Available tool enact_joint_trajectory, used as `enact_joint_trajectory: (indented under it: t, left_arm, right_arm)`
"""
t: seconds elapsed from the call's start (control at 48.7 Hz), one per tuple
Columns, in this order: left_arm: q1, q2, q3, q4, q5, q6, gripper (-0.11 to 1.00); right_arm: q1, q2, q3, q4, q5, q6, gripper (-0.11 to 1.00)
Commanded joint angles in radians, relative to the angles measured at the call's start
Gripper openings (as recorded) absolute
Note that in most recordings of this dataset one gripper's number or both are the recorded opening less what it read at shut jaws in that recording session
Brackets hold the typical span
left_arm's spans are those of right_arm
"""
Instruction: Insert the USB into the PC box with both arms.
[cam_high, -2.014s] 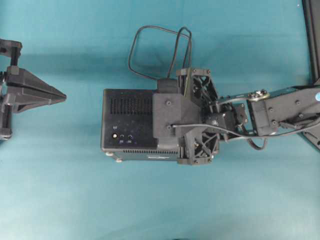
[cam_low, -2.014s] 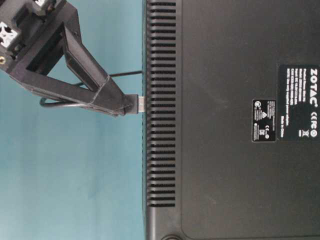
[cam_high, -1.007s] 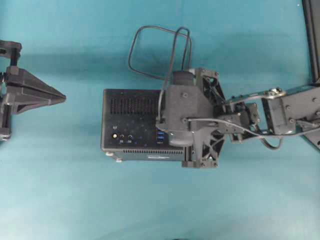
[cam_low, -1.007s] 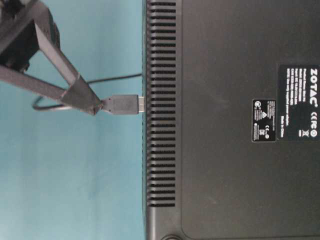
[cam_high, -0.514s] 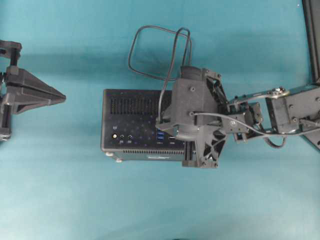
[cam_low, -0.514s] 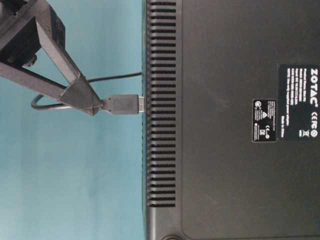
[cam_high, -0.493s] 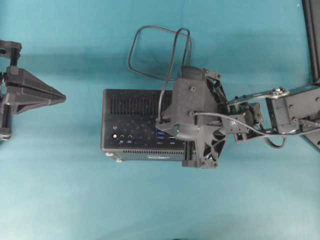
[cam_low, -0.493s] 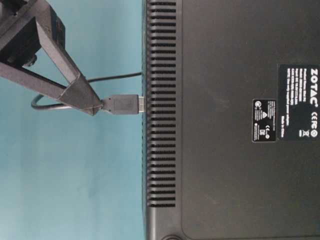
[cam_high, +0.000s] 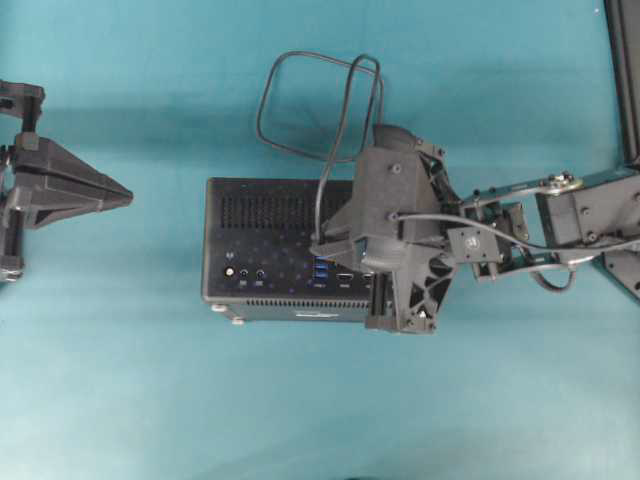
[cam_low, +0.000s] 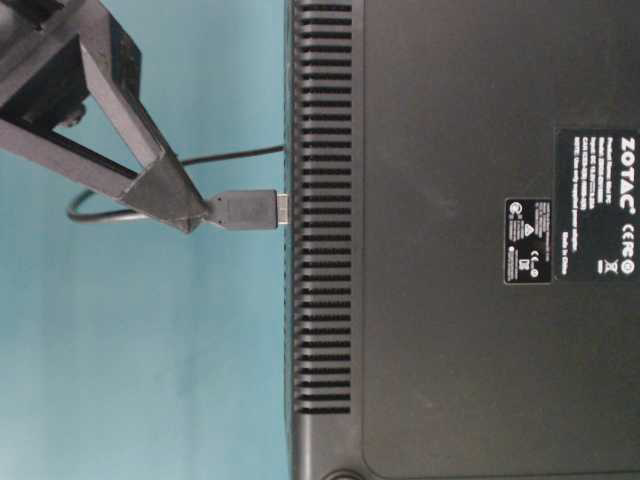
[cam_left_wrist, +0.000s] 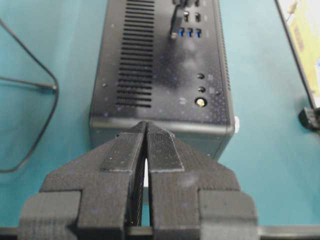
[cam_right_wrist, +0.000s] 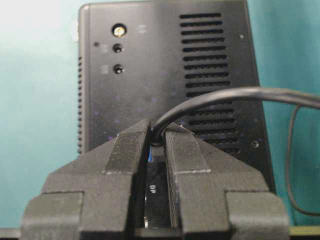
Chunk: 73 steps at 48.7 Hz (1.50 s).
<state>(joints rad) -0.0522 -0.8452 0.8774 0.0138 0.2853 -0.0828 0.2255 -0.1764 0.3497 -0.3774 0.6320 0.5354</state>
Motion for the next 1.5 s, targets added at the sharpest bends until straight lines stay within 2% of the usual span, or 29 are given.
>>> enact_joint_trajectory:
  t: [0.0, 0.39, 0.699, 0.884, 1.11, 1.294, 1.479]
  left_arm:
    - [-0.002, 0.003, -0.017, 0.003, -0.009, 0.0, 0.0]
    - [-0.002, 0.003, -0.015, 0.002, -0.009, -0.002, 0.0]
    - [-0.002, 0.0, -0.012, 0.003, -0.009, -0.003, 0.0]
    - [-0.002, 0.002, -0.009, 0.003, -0.009, -0.003, 0.0]
    - [-0.002, 0.003, -0.006, 0.002, -0.009, -0.003, 0.0]
    - [-0.003, 0.0, -0.002, 0.003, -0.009, -0.003, 0.0]
    - [-0.002, 0.0, 0.002, 0.003, -0.009, -0.003, 0.0]
  right_arm:
    - [-0.002, -0.005, 0.003, 0.002, 0.002, 0.009, 0.09]
    - [0.058, 0.002, 0.006, 0.026, -0.028, 0.037, 0.09]
    - [-0.025, -0.014, 0.023, -0.041, -0.018, 0.023, 0.09]
    - [-0.038, -0.018, 0.034, -0.071, -0.017, 0.025, 0.09]
    - [0.002, -0.014, 0.035, -0.06, -0.025, 0.038, 0.09]
    - [0.055, -0.005, 0.031, -0.021, -0.032, 0.066, 0.09]
    - [0.054, -0.003, 0.028, -0.038, -0.028, 0.084, 0.09]
